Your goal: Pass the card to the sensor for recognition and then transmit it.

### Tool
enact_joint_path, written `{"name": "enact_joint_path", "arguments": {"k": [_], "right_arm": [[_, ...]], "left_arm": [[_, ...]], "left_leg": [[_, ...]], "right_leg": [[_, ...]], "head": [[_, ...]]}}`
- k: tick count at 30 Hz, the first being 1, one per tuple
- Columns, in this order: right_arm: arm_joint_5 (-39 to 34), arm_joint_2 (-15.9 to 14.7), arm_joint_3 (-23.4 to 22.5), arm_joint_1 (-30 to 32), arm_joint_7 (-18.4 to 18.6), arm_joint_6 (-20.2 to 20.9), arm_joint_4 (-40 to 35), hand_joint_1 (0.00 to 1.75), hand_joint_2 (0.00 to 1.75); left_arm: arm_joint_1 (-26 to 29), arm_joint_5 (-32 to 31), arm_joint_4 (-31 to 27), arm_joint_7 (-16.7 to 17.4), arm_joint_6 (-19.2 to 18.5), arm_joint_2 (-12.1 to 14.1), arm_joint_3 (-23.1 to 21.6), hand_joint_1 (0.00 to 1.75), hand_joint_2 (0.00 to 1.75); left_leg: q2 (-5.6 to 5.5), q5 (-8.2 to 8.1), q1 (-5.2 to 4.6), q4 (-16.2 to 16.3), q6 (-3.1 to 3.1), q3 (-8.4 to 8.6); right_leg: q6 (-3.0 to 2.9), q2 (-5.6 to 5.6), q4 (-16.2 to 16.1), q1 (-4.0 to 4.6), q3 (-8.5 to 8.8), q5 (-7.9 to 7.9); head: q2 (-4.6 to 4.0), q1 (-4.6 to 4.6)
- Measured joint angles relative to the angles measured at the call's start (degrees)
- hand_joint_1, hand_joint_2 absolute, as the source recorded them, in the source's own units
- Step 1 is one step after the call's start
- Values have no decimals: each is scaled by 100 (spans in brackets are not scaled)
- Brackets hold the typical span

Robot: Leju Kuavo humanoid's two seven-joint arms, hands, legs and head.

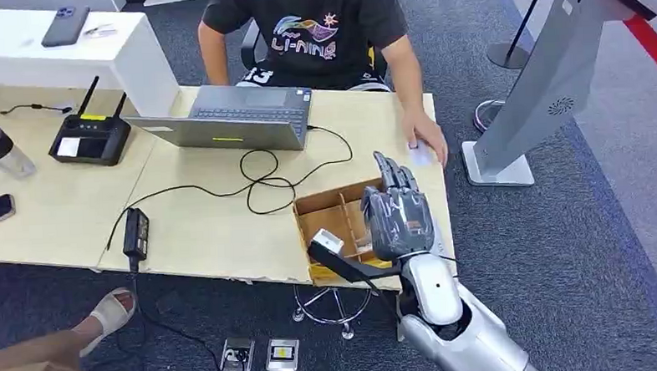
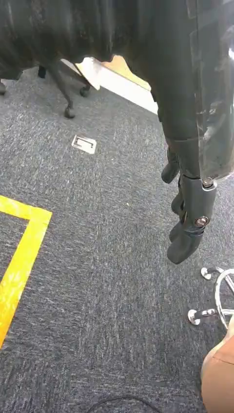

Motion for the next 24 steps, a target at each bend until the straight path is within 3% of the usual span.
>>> {"name": "enact_joint_path", "arguments": {"k": [8, 10, 16, 24], "right_arm": [[-28, 101, 0, -197, -162, -162, -212, 175, 175], [-89, 153, -4, -307, -192, -460, -210, 175, 175], [-301, 332, -118, -767, -361, -2020, -97, 175, 175], [-297, 632, -337, -1528, -442, -2256, 551, 175, 175]], "left_arm": [[0, -64, 0, 20, 0, 4, -2, 0, 175], [1, -122, 7, 20, 0, 11, -2, 0, 175], [0, -286, 72, 20, 0, 20, -4, 0, 175], [0, -278, 96, 99, 0, 22, -4, 0, 175]], "left_leg": [[0, 0, 0, 0, 0, -2], [0, 0, 0, 0, 0, -2], [0, 0, 0, 0, 0, -2], [-1, 0, 0, 0, 0, -3]], "right_leg": [[0, -1, 0, 0, -1, 0], [0, -1, 1, 0, 0, 0], [0, 0, 1, 0, -1, 0], [0, 0, 2, 0, -2, 0]], "head": [[0, 0], [0, 0], [0, 0], [0, 0]]}}
